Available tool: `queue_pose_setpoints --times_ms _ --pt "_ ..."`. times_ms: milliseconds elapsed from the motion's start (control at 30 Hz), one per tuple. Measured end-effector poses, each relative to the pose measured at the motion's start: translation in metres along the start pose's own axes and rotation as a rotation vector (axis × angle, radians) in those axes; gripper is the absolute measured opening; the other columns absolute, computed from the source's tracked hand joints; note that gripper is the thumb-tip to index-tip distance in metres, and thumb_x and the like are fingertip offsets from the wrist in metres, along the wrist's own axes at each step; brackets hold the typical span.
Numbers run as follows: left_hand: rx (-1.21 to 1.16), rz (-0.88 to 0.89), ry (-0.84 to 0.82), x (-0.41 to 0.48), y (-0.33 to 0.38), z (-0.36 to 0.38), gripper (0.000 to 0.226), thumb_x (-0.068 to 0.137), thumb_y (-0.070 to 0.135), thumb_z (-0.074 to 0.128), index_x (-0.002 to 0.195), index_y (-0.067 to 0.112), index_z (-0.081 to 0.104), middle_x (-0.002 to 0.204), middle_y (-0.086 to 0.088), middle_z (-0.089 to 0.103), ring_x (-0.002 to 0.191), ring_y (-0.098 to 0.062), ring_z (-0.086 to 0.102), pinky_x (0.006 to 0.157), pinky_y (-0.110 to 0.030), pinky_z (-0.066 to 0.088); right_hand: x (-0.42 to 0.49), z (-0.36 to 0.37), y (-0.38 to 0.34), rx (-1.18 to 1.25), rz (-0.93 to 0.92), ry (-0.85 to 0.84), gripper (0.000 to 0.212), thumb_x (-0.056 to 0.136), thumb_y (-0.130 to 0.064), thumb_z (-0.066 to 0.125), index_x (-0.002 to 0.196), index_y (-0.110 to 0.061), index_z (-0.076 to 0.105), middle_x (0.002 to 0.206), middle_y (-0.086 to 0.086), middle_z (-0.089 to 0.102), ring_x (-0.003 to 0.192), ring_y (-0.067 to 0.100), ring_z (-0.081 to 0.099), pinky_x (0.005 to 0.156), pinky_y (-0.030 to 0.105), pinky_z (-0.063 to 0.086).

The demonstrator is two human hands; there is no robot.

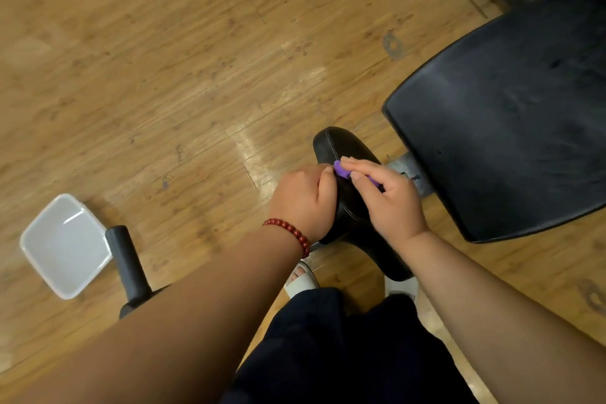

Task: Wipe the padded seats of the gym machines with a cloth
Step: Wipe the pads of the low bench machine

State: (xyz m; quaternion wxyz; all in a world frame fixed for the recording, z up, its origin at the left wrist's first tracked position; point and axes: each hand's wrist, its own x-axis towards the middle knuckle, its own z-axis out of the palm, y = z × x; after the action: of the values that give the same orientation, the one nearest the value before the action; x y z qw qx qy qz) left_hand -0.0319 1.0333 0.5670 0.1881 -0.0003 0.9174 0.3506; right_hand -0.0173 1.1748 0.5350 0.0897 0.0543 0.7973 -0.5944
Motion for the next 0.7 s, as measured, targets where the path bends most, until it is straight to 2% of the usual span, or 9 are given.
queue_pose_setpoints --times_ms 67,167,267,433,533,633,700 --pt "0.011 0.007 0.008 -0.001 0.001 -0.001 0.044 0.102 0.028 0.025 0.099 0.012 0.066 0.091 -0.001 0.063 0.083 -0.013 0.056 0.069 -0.024 0.042 0.022 -0.007 0.005 0.008 0.124 -0.096 0.03 0.097 -0.014 0.054 0.113 -0.036 0.064 0.121 -0.017 0.062 0.119 -0.01 0.05 0.097 0.006 0.039" --pt "0.033 0.017 0.039 0.0 -0.001 -0.001 0.047 0.097 0.031 0.024 0.105 0.017 0.068 0.1 0.001 0.06 0.092 -0.01 0.051 0.076 -0.022 0.036 0.04 -0.007 0.009 0.001 0.214 -0.154 0.028 0.098 -0.015 0.052 0.117 -0.031 0.067 0.123 -0.018 0.06 0.118 -0.007 0.049 0.09 -0.002 0.036" --pt "0.044 -0.028 0.079 0.0 0.0 0.002 0.053 0.093 0.035 0.021 0.104 0.017 0.068 0.096 0.002 0.06 0.089 -0.011 0.052 0.075 -0.025 0.037 0.027 -0.01 0.001 0.071 0.191 -0.137 0.03 0.097 -0.011 0.054 0.112 -0.032 0.067 0.12 -0.018 0.063 0.112 -0.011 0.053 0.089 -0.002 0.037" --pt "0.108 -0.104 0.121 -0.005 0.008 0.007 0.05 0.094 0.039 0.024 0.081 0.012 0.063 0.075 0.0 0.06 0.072 -0.017 0.056 0.065 -0.035 0.045 -0.001 -0.023 0.009 0.105 -0.005 -0.219 0.032 0.098 -0.009 0.053 0.119 -0.032 0.062 0.123 -0.027 0.056 0.122 -0.013 0.047 0.098 0.004 0.034" --pt "-0.073 -0.204 0.162 -0.01 0.022 0.012 0.052 0.092 0.041 0.027 0.091 0.011 0.069 0.084 -0.002 0.067 0.079 -0.016 0.059 0.07 -0.035 0.047 0.026 -0.03 0.023 -0.024 -0.09 -0.347 0.032 0.099 -0.009 0.05 0.124 -0.025 0.061 0.131 -0.02 0.052 0.125 -0.012 0.043 0.102 0.004 0.029" --pt "-0.137 -0.32 0.265 -0.008 0.033 0.018 0.054 0.095 0.04 0.028 0.097 0.005 0.069 0.092 -0.01 0.069 0.087 -0.023 0.061 0.078 -0.039 0.049 0.066 -0.028 0.037 -0.085 0.02 -0.439 0.032 0.101 -0.014 0.047 0.128 -0.026 0.06 0.139 -0.013 0.049 0.129 -0.01 0.036 0.097 -0.005 0.021" --pt "-0.123 -0.346 0.305 -0.006 0.034 0.02 0.061 0.088 0.043 0.024 0.095 0.004 0.069 0.09 -0.011 0.069 0.086 -0.024 0.061 0.078 -0.041 0.05 0.079 -0.021 0.041 -0.076 0.092 -0.415 0.032 0.101 -0.017 0.048 0.13 -0.024 0.06 0.144 -0.01 0.048 0.135 -0.003 0.035 0.098 -0.005 0.02"
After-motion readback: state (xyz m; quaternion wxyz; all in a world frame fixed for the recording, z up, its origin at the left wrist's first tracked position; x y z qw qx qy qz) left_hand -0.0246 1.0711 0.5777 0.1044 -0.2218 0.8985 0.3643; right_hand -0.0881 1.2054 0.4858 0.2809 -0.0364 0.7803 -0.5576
